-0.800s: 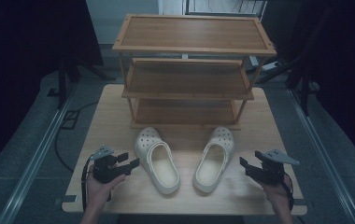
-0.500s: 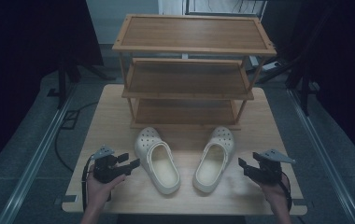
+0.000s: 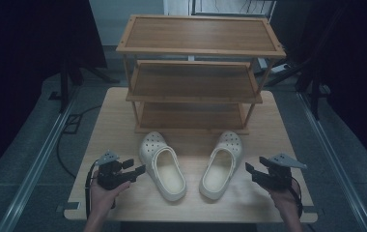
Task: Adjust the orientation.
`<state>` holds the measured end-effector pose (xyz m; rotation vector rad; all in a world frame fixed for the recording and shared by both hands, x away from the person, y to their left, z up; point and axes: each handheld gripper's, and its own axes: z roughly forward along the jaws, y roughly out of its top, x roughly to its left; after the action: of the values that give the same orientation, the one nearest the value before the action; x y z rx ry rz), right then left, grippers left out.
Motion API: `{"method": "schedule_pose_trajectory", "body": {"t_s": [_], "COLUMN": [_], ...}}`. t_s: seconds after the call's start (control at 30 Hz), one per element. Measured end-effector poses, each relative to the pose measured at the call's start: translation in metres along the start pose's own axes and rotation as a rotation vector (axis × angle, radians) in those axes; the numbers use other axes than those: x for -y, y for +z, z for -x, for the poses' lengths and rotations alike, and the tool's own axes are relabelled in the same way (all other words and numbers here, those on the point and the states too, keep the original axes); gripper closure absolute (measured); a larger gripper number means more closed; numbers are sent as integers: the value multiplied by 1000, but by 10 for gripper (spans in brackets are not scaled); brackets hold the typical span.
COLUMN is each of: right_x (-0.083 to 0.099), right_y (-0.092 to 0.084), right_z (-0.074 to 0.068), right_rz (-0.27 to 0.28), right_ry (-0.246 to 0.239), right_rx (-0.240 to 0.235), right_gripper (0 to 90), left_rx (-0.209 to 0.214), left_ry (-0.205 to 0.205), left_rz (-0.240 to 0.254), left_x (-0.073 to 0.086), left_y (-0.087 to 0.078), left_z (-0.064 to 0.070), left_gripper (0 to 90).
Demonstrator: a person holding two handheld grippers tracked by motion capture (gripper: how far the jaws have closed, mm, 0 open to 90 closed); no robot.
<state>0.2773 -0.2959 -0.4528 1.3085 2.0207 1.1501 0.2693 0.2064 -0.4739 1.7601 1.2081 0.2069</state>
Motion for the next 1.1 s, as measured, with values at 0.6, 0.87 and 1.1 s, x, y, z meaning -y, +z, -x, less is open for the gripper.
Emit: {"method": "schedule_pose_trajectory", "body": {"t_s": [0.6, 0.87, 1.1], "right_x": [-32, -42, -41], "right_y": [-3, 5, 19], "right_z": [-47, -81, -99], "right_rz": [39, 17, -17], "right_ry": [-64, -127, -150], "right_rx": [-126, -207, -249], "right_gripper": [435, 438, 432], "left_rx": [9, 11, 16], "left_ry": [1, -3, 2], "left_rz": [-14, -12, -14], "left_x": [0, 0, 0], "left_y": [2, 2, 2], "left_z": [2, 1, 2], "left_gripper": [375, 375, 375]}}
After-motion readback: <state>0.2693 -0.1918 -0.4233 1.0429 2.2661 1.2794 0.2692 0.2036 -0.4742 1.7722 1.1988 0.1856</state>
